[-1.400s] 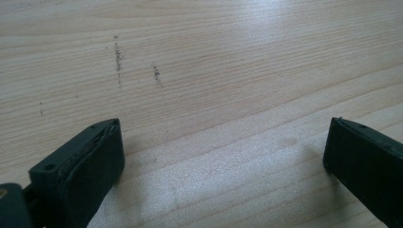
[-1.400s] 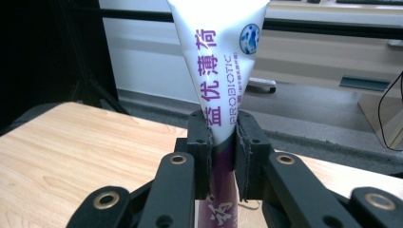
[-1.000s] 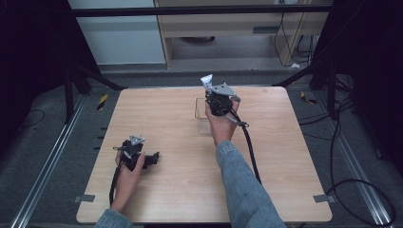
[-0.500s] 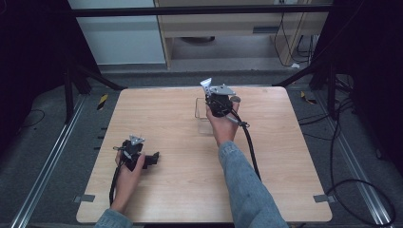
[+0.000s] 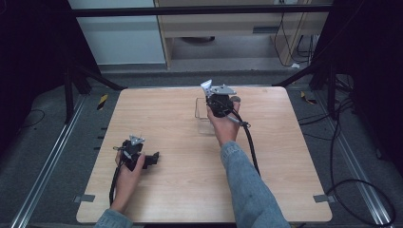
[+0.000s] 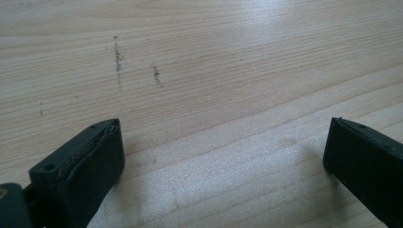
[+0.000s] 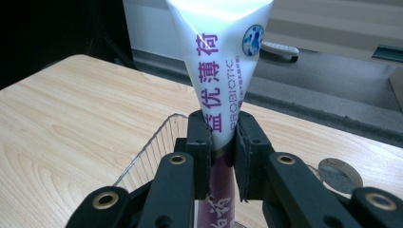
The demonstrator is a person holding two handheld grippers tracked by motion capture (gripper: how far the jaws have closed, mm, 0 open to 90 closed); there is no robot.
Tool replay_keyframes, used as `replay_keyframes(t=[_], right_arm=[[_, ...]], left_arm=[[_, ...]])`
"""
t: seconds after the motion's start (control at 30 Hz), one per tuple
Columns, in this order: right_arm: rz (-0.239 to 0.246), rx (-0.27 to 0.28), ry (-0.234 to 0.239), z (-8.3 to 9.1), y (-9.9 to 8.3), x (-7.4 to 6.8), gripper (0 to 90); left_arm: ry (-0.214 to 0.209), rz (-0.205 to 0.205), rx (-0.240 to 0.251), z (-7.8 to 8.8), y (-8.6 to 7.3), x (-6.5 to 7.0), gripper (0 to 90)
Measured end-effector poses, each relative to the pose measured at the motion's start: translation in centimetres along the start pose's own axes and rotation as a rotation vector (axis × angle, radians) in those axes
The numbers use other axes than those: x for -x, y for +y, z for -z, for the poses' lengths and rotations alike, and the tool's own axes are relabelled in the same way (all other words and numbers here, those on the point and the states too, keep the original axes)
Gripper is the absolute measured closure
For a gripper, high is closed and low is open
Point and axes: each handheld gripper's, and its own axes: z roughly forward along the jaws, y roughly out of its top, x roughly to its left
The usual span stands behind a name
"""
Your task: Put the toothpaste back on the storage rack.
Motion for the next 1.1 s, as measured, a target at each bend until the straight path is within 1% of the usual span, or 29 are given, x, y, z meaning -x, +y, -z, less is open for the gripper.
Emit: replay_keyframes(t=[0.2,0.33,0.57,1.1], right_arm=[[0.014,-0.022,0.015,-0.01,-0.14,0.17,78.1],[0.009,-0.037,0.023,-0.05,-0.21,0.24,78.1],[0.019,-0.073,0.033,-0.31,-0.55,0.23,78.0],[0.029,-0.085,0.044,-0.7,-0.43,0.09,77.6]], left_arm=[[0.0,-0.001,-0.001,0.0,0.0,-0.01,0.0],[0.0,-0.004,-0.003,0.02,0.01,-0.03,0.0],[0.0,-0.004,-0.003,0.02,0.01,-0.03,0.0],[0.0,-0.002,-0.001,0.0,0.01,-0.01,0.0]])
